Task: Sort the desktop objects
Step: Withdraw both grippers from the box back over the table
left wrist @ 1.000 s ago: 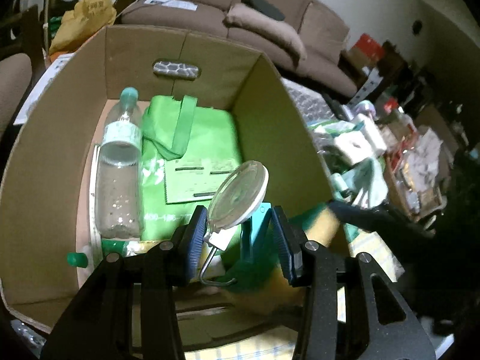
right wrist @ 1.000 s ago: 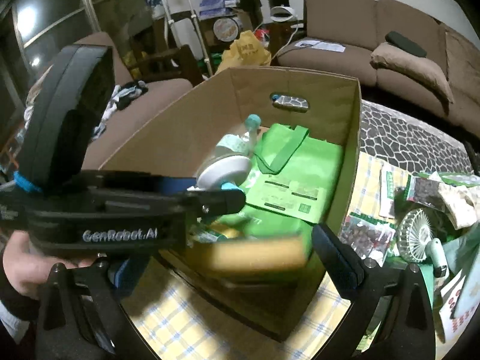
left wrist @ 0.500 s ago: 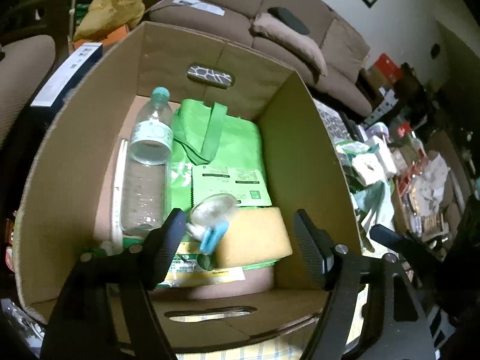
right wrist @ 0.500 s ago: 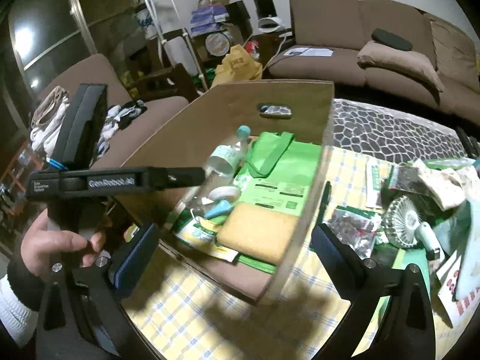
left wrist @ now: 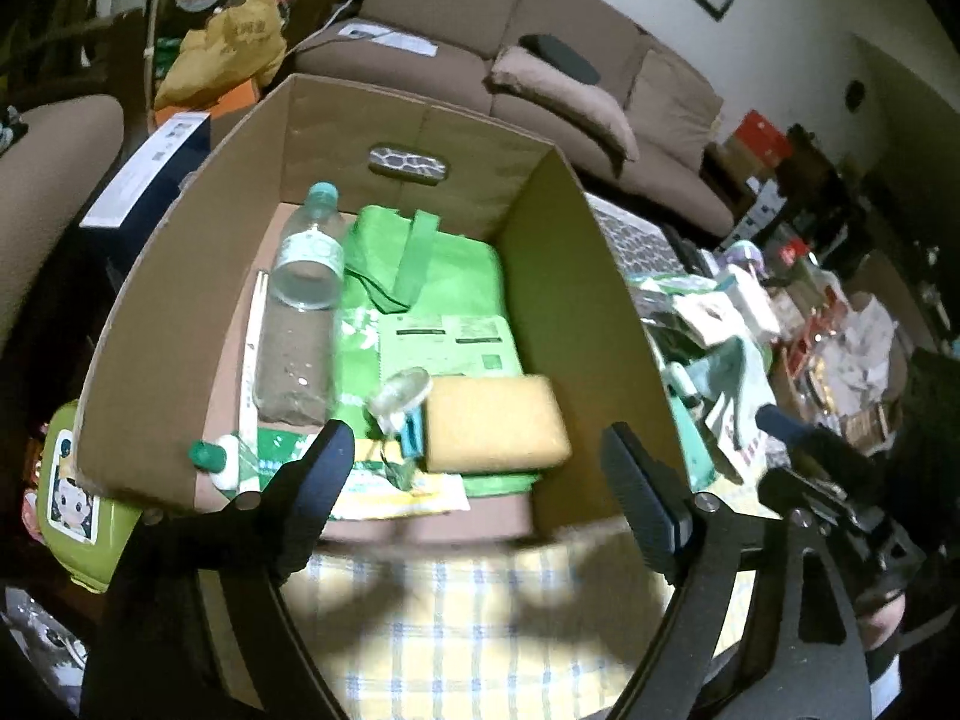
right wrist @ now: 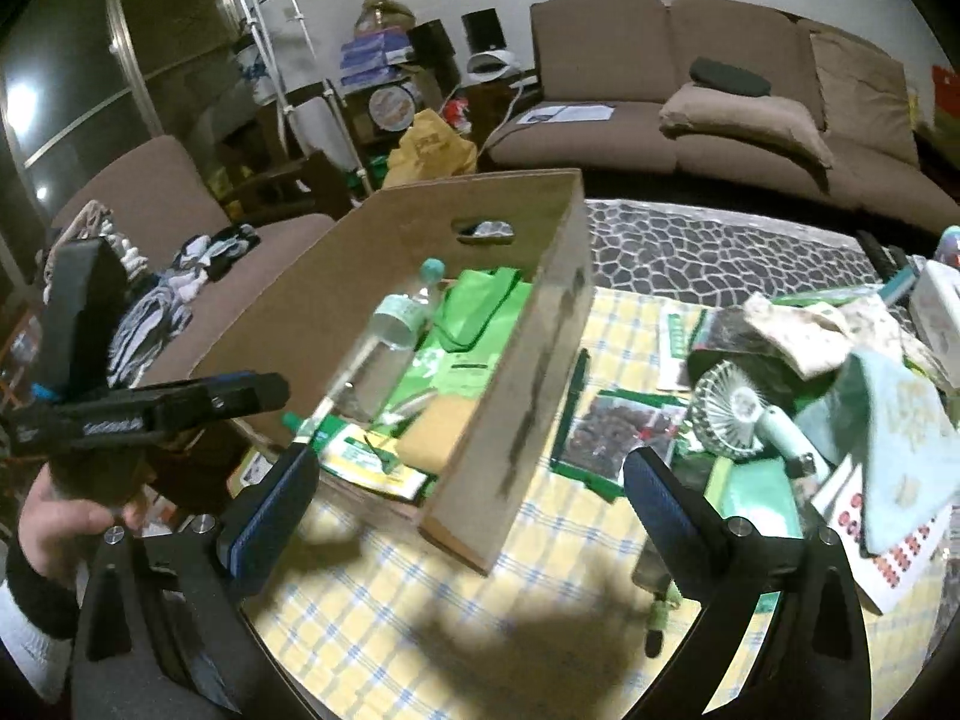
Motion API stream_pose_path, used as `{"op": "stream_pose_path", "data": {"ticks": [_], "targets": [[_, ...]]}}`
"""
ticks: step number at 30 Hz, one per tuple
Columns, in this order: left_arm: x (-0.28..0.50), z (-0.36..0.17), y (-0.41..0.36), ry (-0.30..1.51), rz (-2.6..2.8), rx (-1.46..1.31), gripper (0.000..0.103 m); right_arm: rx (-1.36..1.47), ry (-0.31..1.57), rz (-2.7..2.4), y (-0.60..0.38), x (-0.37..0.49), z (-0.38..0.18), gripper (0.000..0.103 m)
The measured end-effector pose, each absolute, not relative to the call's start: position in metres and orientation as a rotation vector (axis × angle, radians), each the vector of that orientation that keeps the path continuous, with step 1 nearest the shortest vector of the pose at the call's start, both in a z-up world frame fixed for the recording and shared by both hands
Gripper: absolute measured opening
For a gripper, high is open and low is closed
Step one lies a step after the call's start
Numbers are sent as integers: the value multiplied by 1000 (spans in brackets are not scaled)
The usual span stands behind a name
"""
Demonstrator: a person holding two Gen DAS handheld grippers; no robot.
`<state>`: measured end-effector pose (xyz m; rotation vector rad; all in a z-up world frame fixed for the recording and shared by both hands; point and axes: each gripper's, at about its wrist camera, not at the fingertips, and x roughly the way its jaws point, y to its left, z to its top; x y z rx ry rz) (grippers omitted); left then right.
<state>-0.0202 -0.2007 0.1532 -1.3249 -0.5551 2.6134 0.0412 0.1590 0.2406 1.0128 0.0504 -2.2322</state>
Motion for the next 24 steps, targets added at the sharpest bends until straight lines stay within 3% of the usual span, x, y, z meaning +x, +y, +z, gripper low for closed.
{"op": "stream_pose_path", "data": {"ticks": [21, 24], "targets": [[28, 176, -111, -381, 2576, -1219, 89, 1034, 28, -2388, 219, 69, 241, 103], [34, 174, -94, -359, 2581, -1211, 97, 1036, 22, -2423, 234, 72, 239, 103]]}}
